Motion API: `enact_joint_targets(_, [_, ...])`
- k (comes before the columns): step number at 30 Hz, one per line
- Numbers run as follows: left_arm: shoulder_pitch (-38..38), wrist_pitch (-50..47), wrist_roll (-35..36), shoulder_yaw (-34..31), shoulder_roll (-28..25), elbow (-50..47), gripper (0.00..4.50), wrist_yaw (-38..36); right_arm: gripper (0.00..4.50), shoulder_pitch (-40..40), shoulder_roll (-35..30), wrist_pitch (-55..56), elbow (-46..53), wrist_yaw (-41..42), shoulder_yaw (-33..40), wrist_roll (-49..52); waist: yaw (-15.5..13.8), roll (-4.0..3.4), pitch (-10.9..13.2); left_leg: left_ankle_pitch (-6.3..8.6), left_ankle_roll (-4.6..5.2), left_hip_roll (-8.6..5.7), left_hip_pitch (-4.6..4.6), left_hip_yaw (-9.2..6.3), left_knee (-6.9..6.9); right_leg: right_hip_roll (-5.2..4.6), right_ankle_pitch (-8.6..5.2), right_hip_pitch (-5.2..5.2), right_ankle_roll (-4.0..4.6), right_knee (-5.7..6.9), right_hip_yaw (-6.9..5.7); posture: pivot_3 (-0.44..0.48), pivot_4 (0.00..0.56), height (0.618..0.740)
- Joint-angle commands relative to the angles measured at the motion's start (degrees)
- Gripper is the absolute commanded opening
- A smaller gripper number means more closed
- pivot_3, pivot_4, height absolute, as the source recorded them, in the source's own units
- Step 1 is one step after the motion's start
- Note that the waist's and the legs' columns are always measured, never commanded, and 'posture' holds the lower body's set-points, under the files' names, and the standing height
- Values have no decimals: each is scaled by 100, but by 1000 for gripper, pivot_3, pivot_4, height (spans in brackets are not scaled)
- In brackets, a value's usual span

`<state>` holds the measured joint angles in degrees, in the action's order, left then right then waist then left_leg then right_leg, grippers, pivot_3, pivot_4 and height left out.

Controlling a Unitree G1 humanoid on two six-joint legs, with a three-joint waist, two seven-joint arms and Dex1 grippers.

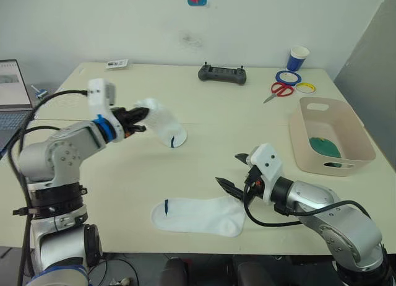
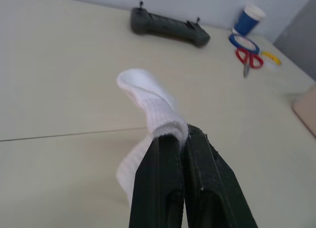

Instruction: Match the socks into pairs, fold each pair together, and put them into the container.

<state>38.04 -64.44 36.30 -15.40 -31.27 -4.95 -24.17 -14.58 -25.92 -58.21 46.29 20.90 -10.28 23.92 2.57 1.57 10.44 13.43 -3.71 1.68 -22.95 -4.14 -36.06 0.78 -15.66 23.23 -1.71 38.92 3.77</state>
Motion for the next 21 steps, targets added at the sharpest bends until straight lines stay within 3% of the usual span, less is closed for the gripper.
enact_joint_targets(1, [-42, -292, 149, 381, 278, -577, 45, 143, 4500, 6, -86, 3, 171, -54, 240, 7, 4, 1, 1, 0, 0, 1, 0, 0, 0, 1, 0, 0, 0, 1, -1, 0, 150, 740])
enact_joint_targets(8, [-287, -762, 169, 922, 1561, -754, 45, 732, 4500, 179, -448, -334, 290, -133, 519, -7, -12, 1, 1, 0, 0, 1, 1, 1, -1, 2, 0, 1, 0, 4, 2, 0, 150, 740])
enact_joint_targets(12, [-309, -399, -163, 1334, 2384, -300, 45, 1082, 4500, 414, -742, -474, 340, -206, 847, -109, -60, 1, 1, 0, 1, 0, 1, 2, -3, 3, 0, 0, 0, 4, 4, 0, 150, 740])
enact_joint_targets(17, [-172, 362, -697, 1912, 2931, 309, 45, 1120, 4500, 631, -909, -523, 432, -279, 1193, -115, -66, 3, 1, 0, 1, -4, 2, 7, -4, 4, 1, -2, 0, 3, 11, 0, 150, 740])
enact_joint_targets(21, [-82, 555, -794, 1993, 3234, 503, 977, 1088, 4500, 663, -920, -582, 498, -307, 1267, -118, -64, 3, 1, 0, 1, -3, 2, 7, -3, 7, 1, -1, 0, 3, 10, 0, 150, 740])
